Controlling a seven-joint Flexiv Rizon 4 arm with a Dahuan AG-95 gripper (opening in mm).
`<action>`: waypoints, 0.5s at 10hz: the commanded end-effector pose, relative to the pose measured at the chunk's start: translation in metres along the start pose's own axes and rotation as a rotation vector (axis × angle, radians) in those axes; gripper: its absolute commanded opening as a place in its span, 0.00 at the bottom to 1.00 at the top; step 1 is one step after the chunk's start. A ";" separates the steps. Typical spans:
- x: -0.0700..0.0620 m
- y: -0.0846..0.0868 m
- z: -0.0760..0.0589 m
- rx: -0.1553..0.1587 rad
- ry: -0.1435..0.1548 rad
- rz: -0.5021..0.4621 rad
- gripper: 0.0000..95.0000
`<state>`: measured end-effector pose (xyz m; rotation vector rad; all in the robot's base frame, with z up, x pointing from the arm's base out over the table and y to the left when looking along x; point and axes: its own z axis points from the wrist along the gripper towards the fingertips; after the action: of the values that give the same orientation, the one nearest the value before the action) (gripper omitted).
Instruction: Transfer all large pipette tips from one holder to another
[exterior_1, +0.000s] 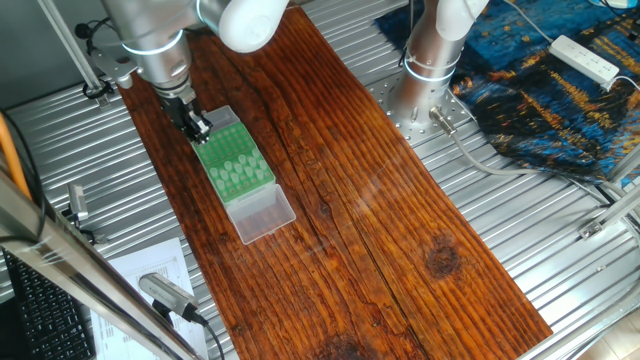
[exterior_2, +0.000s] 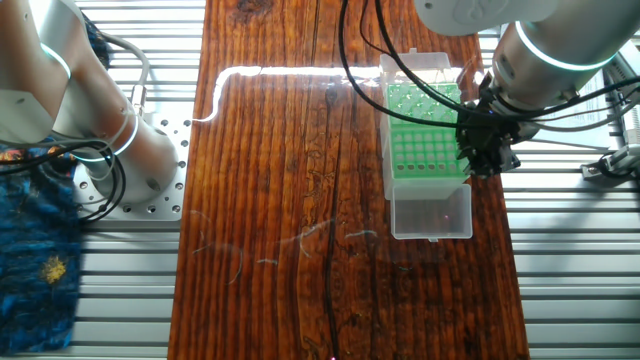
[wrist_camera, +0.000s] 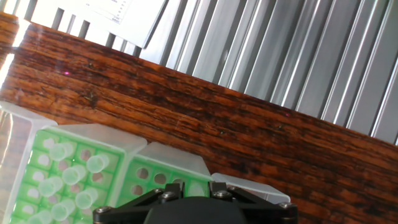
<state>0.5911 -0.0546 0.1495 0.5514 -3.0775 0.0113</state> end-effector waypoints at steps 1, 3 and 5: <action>0.000 0.000 0.000 -0.001 0.001 -0.001 0.00; 0.001 0.000 -0.002 0.000 0.001 -0.002 0.00; 0.002 0.002 -0.008 0.002 0.003 -0.006 0.00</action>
<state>0.5890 -0.0532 0.1589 0.5620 -3.0745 0.0175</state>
